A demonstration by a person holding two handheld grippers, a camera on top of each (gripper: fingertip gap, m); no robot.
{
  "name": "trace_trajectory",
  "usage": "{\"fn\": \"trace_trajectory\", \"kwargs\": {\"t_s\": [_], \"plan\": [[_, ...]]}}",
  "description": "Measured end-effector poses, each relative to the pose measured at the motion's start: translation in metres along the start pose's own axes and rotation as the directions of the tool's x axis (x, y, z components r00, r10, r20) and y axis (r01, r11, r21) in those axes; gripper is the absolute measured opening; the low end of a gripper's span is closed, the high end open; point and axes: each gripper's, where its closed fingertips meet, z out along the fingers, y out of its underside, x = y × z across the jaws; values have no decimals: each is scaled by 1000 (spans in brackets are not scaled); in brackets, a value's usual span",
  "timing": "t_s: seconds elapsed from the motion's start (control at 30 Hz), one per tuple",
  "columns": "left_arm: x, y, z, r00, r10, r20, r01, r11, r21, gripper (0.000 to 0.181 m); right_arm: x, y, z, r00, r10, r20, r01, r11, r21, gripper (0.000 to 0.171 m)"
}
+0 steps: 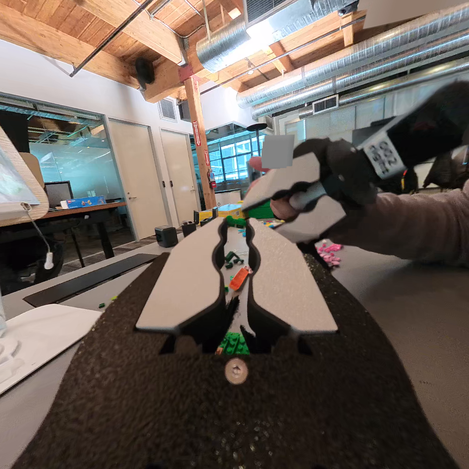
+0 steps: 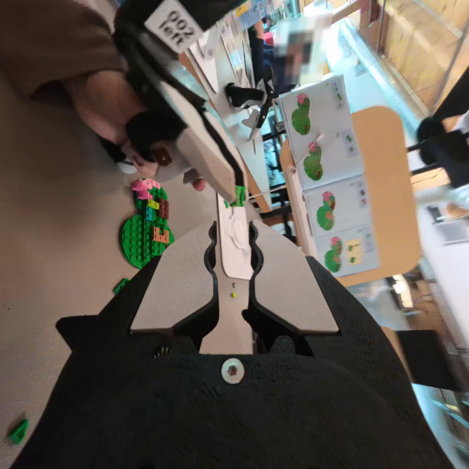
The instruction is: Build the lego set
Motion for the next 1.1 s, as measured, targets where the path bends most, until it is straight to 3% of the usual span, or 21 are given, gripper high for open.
{"fn": "trace_trajectory", "kwargs": {"t_s": [0.07, 0.17, 0.33, 0.47, 0.57, 0.63, 0.73, 0.87, 0.97, 1.1], "plan": [[5, -1, 0, 998, -41, -47, 42, 999, 9, 13, -9, -5, 1, 990, -119, -73, 116, 993, -35, 21], [10, 0, 2, 990, -106, -94, 107, 994, 3, 13, -9, -13, -3, 969, -134, -208, 127, 991, -50, 18], [26, 5, 5, 978, -122, -172, 115, 992, -45, 13, -9, -16, -2, 931, -227, -287, 196, 972, -133, 10], [34, 2, 4, 946, -212, -246, 206, 977, -49, 13, -9, -22, -7, 925, -226, -304, 204, 974, -103, 6], [49, 1, -1, 839, -368, -400, 344, 929, -133, 22, -17, -33, -15, 941, -200, -274, 211, 977, 13, 4], [61, -4, -7, 719, -478, -504, 442, 875, -199, 30, -21, -45, -23, 957, -144, -252, 181, 975, 130, 4], [62, -12, -13, 582, -594, -555, 561, 788, -254, 29, -21, -52, -32, 971, -83, -226, 133, 968, 212, 2], [67, -12, -18, 440, -681, -585, 615, 704, -356, 29, -21, -61, -41, 980, -34, -196, 90, 955, 283, 2], [82, -18, -26, 287, -721, -631, 630, 639, -443, 29, -25, -73, -43, 986, -4, -165, 60, 939, 338, 3], [101, -26, -39, 153, -717, -680, 597, 616, -515, 29, -34, -86, -41, 990, -27, -136, 75, 928, 365, 2]]}}
